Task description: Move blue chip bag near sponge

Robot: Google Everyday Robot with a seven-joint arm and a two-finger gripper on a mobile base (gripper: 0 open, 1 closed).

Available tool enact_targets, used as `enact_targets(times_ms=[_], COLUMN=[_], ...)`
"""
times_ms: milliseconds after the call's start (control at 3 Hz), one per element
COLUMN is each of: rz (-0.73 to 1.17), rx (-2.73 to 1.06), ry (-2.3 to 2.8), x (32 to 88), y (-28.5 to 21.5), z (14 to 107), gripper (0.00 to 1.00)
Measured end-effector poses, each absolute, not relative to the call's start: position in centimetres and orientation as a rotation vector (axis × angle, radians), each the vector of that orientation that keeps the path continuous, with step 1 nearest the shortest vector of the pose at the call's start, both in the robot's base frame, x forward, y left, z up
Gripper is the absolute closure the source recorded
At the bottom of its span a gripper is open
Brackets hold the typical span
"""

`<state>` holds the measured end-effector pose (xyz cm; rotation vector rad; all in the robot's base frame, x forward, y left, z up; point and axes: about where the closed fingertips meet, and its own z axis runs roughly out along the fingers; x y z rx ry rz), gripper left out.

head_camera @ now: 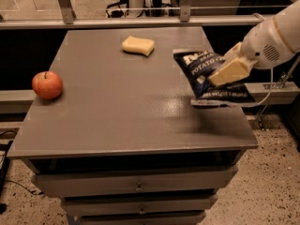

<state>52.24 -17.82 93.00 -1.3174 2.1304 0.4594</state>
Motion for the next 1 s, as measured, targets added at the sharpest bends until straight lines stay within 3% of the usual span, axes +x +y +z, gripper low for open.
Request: enact_targets(times_ms=[1000], rz=[0.435], rx=[-1.238], ry=[2.043], x=[55.4], y=[-18.2], z=[96.6], gripper=[1.0])
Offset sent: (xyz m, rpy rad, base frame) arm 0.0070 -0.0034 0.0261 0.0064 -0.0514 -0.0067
